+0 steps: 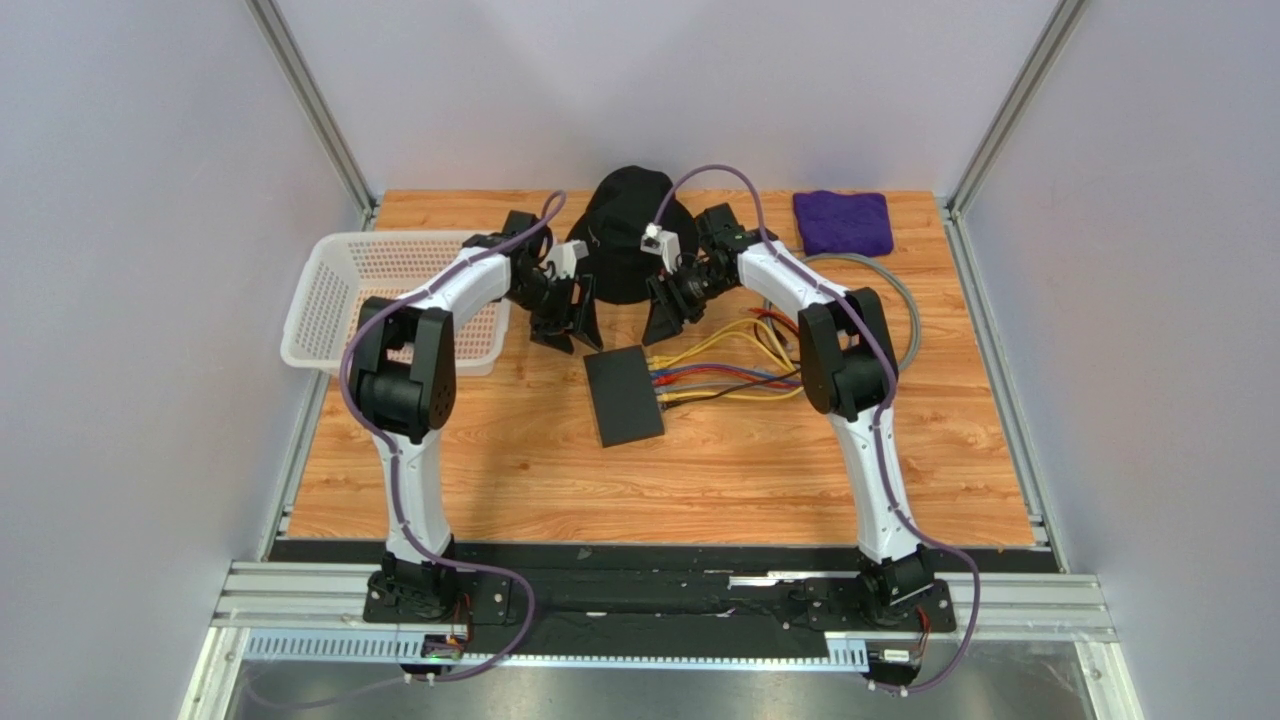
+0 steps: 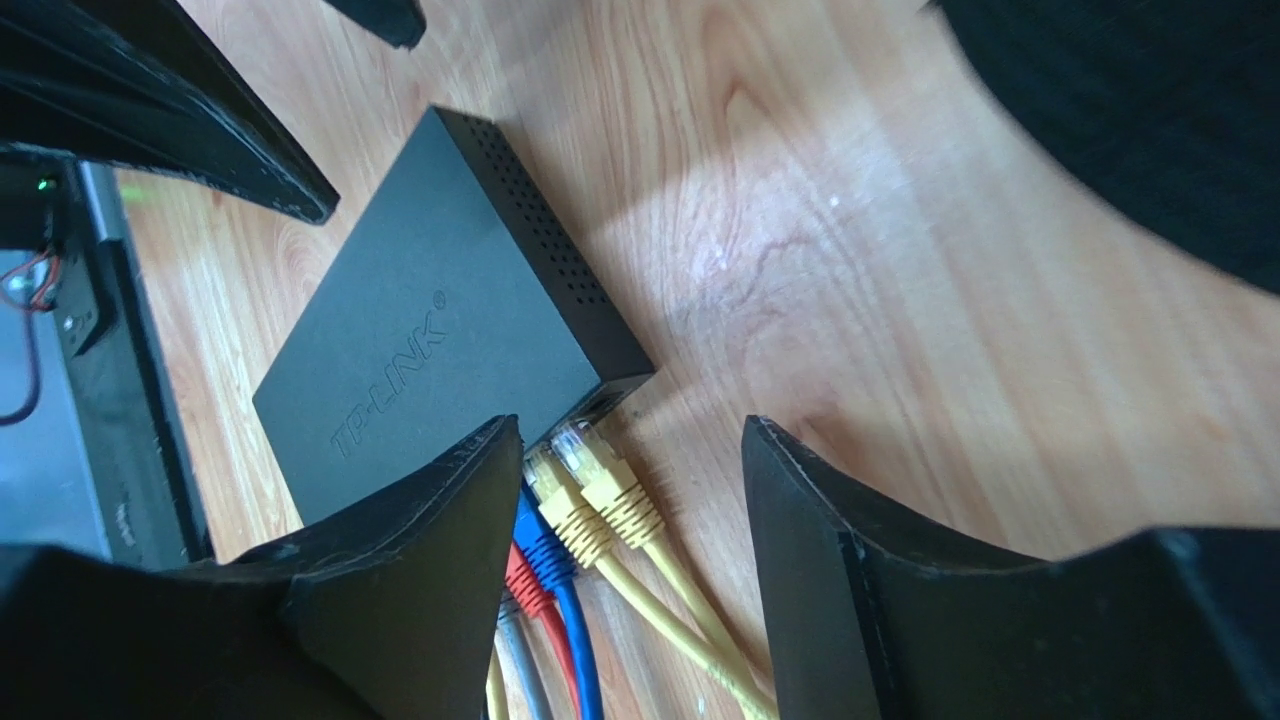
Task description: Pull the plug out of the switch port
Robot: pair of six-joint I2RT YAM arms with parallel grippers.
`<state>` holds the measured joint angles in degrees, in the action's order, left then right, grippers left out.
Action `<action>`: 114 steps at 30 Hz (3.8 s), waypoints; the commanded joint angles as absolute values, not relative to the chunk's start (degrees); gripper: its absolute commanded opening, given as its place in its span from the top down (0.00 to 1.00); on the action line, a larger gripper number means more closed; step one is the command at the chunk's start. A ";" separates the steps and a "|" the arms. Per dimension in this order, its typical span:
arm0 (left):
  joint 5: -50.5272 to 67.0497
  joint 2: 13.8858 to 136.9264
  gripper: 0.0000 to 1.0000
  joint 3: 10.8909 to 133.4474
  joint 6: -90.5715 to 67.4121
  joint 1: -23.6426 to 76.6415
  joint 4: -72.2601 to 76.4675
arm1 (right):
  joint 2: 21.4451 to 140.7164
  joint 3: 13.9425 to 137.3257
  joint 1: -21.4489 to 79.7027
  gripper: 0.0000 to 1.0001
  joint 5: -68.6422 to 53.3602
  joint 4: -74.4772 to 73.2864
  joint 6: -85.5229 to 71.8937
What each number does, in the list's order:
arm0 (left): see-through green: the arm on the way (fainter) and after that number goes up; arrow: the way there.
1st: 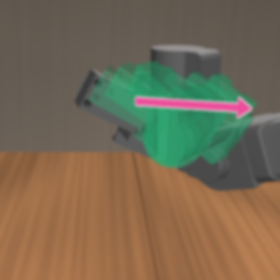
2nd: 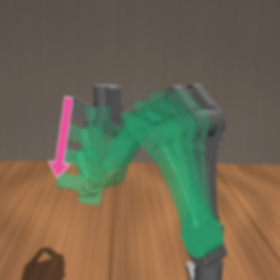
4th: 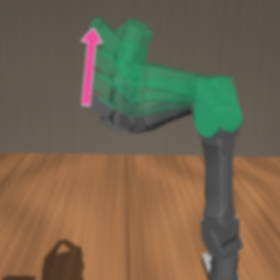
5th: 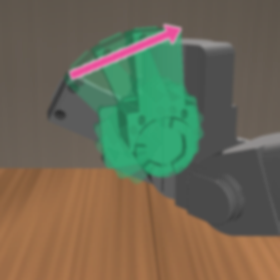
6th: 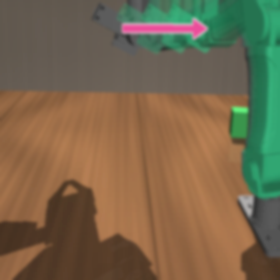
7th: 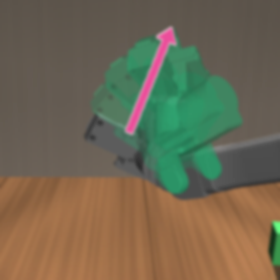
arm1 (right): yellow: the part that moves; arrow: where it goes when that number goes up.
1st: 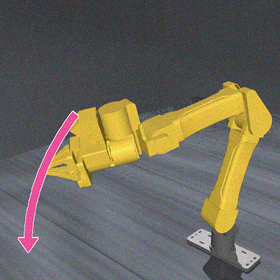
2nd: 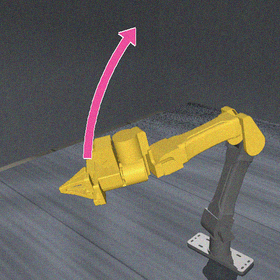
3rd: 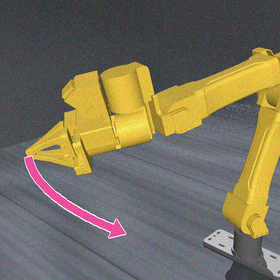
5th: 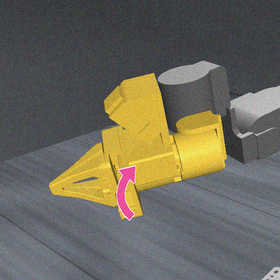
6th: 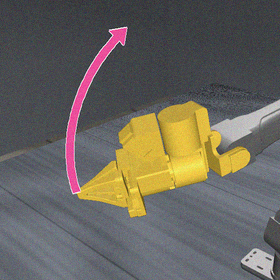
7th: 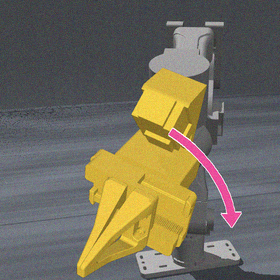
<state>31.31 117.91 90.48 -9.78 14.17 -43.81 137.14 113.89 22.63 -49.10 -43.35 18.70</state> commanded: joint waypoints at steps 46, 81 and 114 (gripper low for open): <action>23.73 126.74 0.40 93.52 -6.33 19.34 -44.21 | 145.72 116.37 23.03 0.55 -47.03 -54.41 21.27; 23.64 126.56 0.39 93.69 -5.71 19.60 -43.77 | 146.25 116.72 24.96 0.98 -39.47 -57.48 20.83; 25.75 126.56 0.36 94.83 -1.32 19.51 -45.35 | 153.19 127.79 25.22 0.60 -41.67 -67.86 23.03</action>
<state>28.12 124.01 94.19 -3.81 19.18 -45.58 149.69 129.69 22.33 -52.64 -69.25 22.44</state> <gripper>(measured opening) 0.639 0.393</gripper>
